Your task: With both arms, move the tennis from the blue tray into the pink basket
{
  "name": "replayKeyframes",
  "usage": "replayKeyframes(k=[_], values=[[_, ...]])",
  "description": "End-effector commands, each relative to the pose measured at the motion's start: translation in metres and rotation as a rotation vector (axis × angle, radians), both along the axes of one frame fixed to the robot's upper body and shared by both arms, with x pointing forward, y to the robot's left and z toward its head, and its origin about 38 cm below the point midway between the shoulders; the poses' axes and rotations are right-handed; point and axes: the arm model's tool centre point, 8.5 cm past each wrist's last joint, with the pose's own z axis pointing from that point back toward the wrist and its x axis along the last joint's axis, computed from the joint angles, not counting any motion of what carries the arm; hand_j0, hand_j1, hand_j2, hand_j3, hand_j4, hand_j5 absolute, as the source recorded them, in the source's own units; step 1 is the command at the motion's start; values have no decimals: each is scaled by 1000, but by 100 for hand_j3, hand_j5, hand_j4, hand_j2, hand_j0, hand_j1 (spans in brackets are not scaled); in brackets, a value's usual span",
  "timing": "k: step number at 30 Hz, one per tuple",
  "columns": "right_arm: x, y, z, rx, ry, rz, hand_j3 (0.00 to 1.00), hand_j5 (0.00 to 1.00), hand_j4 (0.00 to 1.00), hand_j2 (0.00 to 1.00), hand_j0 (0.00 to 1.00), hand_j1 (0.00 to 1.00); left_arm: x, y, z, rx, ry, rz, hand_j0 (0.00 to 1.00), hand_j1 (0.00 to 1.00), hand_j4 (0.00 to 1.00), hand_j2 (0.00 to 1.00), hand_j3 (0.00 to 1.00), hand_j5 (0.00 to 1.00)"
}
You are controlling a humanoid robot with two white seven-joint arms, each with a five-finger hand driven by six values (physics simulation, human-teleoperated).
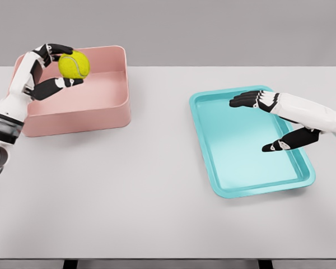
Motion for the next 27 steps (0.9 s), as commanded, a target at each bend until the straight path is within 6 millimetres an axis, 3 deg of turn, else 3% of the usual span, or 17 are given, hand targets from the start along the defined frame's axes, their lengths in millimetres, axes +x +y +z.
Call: replayKeyframes(k=[1, 3, 5, 10, 13, 17, 21, 24, 27], values=[[0, 0, 0, 6, 4, -1, 100, 100, 100, 100, 100, 100, 3, 9, -7, 10, 22, 27, 51, 51, 51, 51, 51, 51], [0, 0, 0, 5, 4, -1, 100, 100, 100, 100, 100, 100, 4, 12, -8, 19, 24, 37, 63, 63, 63, 63, 63, 63], [0, 0, 0, 6, 4, -1, 100, 100, 100, 100, 100, 100, 6, 12, -6, 19, 18, 37, 84, 84, 84, 84, 84, 84], [0, 1, -1, 6, 8, 2, 100, 100, 100, 100, 100, 100, 4, 9, -1, 14, 0, 22, 99, 99, 99, 99, 99, 99], [0, 5, -4, 19, 13, 7, 100, 100, 100, 100, 100, 100, -1, 3, 5, 9, -26, -7, 100, 100, 100, 100, 100, 100], [0, 6, -5, 20, 15, 10, 100, 100, 100, 100, 100, 100, -22, 5, 23, 8, -160, -103, 100, 100, 100, 100, 100, 100], [0, 6, -6, 22, 16, 9, 100, 100, 100, 100, 100, 100, -39, 29, 10, 106, -103, -89, 100, 100, 100, 100, 100, 100], [0, 6, -5, 20, 15, 10, 100, 100, 100, 100, 100, 100, -52, 34, -9, 190, -65, -98, 100, 100, 100, 100, 100, 100], [0, 6, -5, 20, 14, 11, 100, 100, 100, 100, 100, 100, -64, 41, -14, 246, -39, -113, 100, 100, 100, 100, 100, 100]])
